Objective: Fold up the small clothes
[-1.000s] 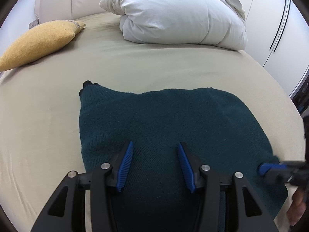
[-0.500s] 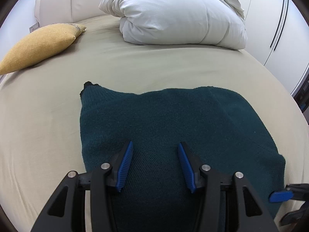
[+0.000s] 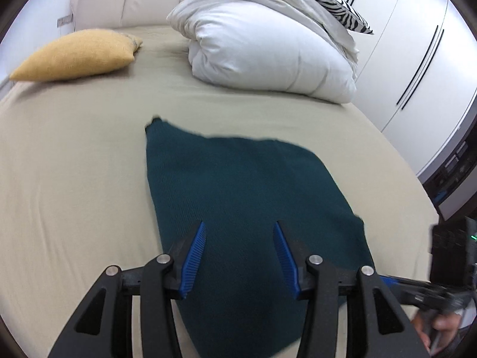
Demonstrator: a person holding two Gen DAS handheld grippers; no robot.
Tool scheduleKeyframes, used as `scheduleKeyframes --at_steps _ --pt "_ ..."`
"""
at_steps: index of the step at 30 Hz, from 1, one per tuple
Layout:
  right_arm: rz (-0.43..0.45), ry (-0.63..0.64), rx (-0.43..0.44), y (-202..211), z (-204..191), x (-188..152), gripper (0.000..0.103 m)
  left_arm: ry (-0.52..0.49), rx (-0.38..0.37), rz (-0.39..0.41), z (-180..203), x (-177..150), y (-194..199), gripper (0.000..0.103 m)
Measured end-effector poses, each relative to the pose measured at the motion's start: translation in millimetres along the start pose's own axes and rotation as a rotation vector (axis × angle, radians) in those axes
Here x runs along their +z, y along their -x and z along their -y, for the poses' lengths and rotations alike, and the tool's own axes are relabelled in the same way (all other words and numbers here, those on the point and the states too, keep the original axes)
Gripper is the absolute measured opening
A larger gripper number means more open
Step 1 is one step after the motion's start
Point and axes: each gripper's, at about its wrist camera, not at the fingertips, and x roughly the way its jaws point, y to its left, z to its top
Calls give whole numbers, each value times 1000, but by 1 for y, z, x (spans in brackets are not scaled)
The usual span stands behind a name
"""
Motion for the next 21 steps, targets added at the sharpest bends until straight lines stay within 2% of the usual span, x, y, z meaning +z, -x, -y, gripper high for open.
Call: scheduleKeyframes --at_steps 1,3,6,8,10,12,13,15,16,18,21 --pt "-23 -17 -13 -8 5 -1 61 1 -1 -35 0 -10 -6 50" --pt "-76 -65 -40 -28 21 -4 58 -28 29 -52 0 -23 -14 48" --pt "-58 -99 -26 -19 24 -8 57 -28 19 -51 -2 -26 -6 49" --pt "-47 -76 -42 -6 14 -9 59 27 -14 -40 -10 -25 9 49" --pt "-10 -39 -45 9 6 -6 61 80 -10 2 -23 -26 22 54" --pt "35 -19 -64 25 3 2 75 148 1 49 -40 -25 32 70" --pt "60 -14 -89 31 4 10 79 183 6 64 -50 -24 33 73" --pt "80 -26 -131 34 9 26 83 219 8 29 -64 -19 24 75" --pt "78 -40 -130 32 14 34 83 241 -9 0 -70 -18 16 75" --pt "63 -83 -131 21 26 53 83 305 -91 -72 -80 -17 -3 75" --pt "11 -108 -126 -2 41 79 83 360 -173 -121 -82 -16 -22 76"
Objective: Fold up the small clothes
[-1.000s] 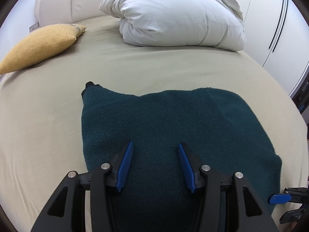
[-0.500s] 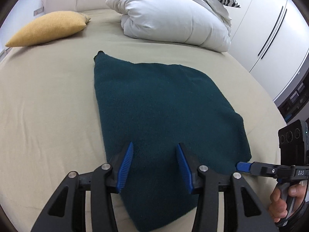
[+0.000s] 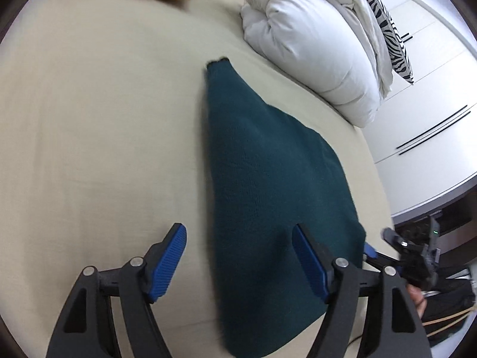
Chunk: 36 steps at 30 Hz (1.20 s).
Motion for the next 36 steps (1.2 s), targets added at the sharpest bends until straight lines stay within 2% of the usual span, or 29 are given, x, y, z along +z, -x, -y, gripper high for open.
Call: scheduleKeyframes --at_steps 4,6,8,10,11,12,16,18,21,26,30,36 --pt "-80 -18 -9 -29 14 16 79 0 -26 -49 10 3 -23 76" --pt "-92 -10 -8 -40 14 23 66 6 -30 -59 12 6 -29 76" --pt "-119 -8 -12 -50 14 27 57 10 -26 -66 13 13 -34 75" --pt "-137 2 -43 -62 15 32 46 -2 -9 -82 16 20 -40 70" --pt "-144 2 -55 -64 15 32 37 -17 9 -88 19 21 -41 66" --pt "-154 -2 -68 -69 15 32 32 -28 21 -92 22 23 -43 61" --pt "-153 69 -167 -75 -2 30 27 -72 59 -96 31 23 -40 50" --pt "-135 144 -248 -75 -20 26 24 -80 68 -93 34 21 -33 45" --pt "-100 251 -333 -72 -54 16 22 -125 101 -76 44 14 -10 42" --pt "-66 368 -316 -51 -109 -19 22 -183 125 -33 43 -8 47 42" --pt "-52 414 -244 -34 -151 -62 22 -208 142 -13 27 -32 103 42" --pt "-64 516 -199 -38 -215 -130 22 -264 197 37 5 -71 179 42"
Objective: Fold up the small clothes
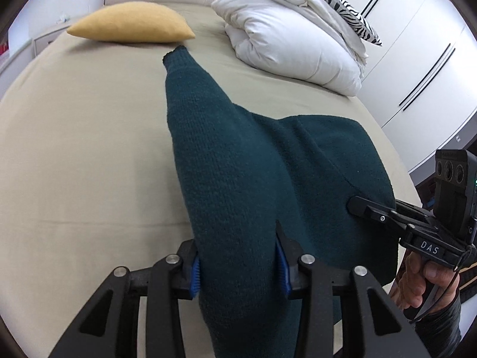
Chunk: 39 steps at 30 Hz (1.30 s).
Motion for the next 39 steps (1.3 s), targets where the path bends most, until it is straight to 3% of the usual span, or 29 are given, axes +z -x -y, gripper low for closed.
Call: scheduleKeyframes --at_steps 7,14,19,23,27,30,34,39 --pt "20 43 41 1 -66 -22 22 26 27 46 -34 -28 41 42" --pt "13 19 85 -34 -93 -22 22 55 37 44 -55 -35 36 42" --pt "-13 -13 84 -61 -79 -26 22 93 12 29 -78 -42 6 42" --pt "-41 -44 82 -87 -63 -28 22 91 34 16 -86 -40 -18 42" --pt "-76 -98 75 -123 -41 -30 22 119 31 -12 -101 -48 -43 48" --pt "-107 -177 136 -147 -12 -41 25 136 -9 -8 -109 -52 -47 51" --pt "-101 -329 310 -162 23 -52 25 138 -22 2 -110 -56 -51 55" --pt "-112 -324 321 -161 20 -50 28 190 -68 12 -121 -62 -47 57"
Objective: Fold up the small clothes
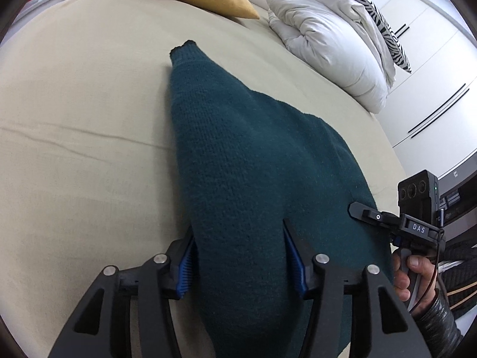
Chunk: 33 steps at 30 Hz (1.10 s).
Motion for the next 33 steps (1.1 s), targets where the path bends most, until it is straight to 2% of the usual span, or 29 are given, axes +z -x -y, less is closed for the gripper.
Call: scheduleKeyframes --at_steps 3,6,9,13,16,20,22,23,25,27,29,31,33 --pt "31 -5 -56 13 -4 -3 38 10 5 19 0 -5 9 57" --pt "85 -23 -157 38 -1 -5 47 -8 53 54 7 -12 29 57" --pt "159 -46 -257 71 -5 -12 47 -32 130 112 15 -17 52 56" --pt "202 -2 -128 93 -34 -29 47 -73 176 201 36 -29 85 55" --pt "160 80 -20 79 -66 -48 47 -148 211 219 57 -41 88 56" --pt "92 79 -56 50 -63 -62 47 -164 242 141 58 -49 58 56" --pt "67 45 -113 38 -45 -67 37 -156 289 117 48 -54 44 57" --pt "69 36 -106 37 -36 -70 30 -146 293 109 43 -55 40 61" --pt "91 8 -70 45 -27 -73 29 -90 255 98 30 -59 41 62" --pt "129 4 -97 61 -28 -76 33 -81 270 142 29 -61 54 62" --pt "183 45 -225 78 -36 -78 37 -116 304 205 38 -62 71 61" --pt "226 66 -294 93 -43 -79 38 -161 354 286 50 -64 92 63" --pt "284 100 -346 115 -53 -77 39 -193 410 374 63 -65 113 77"
